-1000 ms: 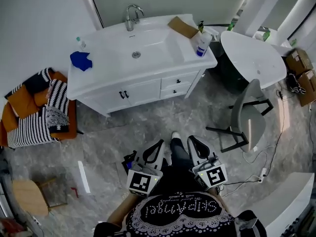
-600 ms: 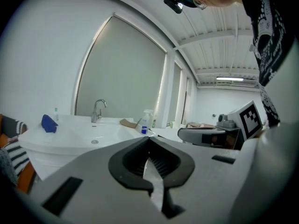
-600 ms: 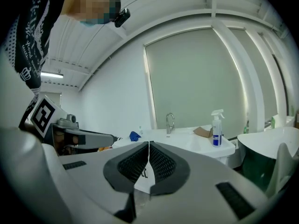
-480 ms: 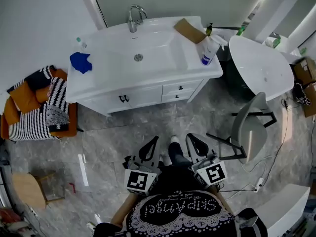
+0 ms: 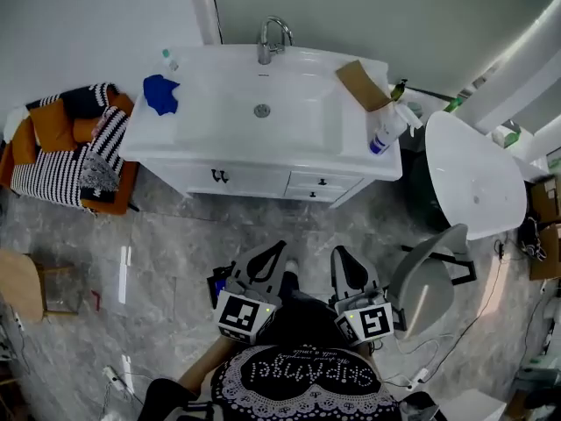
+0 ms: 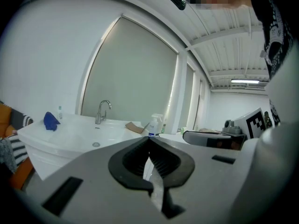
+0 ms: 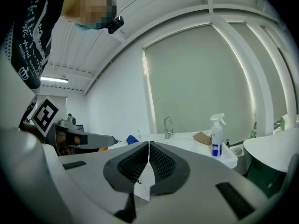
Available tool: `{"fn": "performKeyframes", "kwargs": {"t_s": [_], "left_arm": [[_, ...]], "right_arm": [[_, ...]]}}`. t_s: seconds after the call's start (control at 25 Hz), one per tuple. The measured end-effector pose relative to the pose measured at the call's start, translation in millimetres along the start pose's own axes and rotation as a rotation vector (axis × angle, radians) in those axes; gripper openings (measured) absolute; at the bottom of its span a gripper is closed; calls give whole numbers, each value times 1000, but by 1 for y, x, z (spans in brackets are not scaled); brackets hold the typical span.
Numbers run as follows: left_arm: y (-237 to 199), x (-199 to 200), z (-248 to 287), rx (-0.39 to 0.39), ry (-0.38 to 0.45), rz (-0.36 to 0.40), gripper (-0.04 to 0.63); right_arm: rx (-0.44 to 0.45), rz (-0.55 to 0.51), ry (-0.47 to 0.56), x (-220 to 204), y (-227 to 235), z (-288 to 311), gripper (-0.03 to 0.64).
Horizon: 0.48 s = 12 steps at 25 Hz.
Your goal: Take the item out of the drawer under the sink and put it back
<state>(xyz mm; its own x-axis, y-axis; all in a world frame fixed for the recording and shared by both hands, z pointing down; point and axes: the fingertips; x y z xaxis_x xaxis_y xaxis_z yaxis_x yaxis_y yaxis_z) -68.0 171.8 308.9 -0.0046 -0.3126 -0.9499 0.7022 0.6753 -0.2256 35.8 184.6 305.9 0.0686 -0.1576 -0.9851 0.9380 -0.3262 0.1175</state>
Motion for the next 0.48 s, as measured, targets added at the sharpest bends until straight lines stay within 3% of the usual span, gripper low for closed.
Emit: {"fn": "performKeyframes", "kwargs": {"t_s": [0.12, 0.48], "left_arm": [[-2, 4, 6, 50, 23, -9, 5], [13, 17, 34, 70, 58, 19, 5]], "right_arm": [[25, 11, 7, 4, 14, 5, 20], [101, -8, -1, -1, 43, 12, 20]]}}
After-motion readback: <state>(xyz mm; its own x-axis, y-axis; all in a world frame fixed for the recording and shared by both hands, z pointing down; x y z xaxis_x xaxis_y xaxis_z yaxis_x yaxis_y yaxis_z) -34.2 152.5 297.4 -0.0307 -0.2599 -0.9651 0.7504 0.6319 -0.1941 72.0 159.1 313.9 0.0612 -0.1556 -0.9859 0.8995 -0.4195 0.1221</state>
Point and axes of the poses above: the fingertips, and each gripper's own axes: z forward along the fingers, y to its right, x out of its top, and after that the axes turned 7 degrees about -x, right-handed
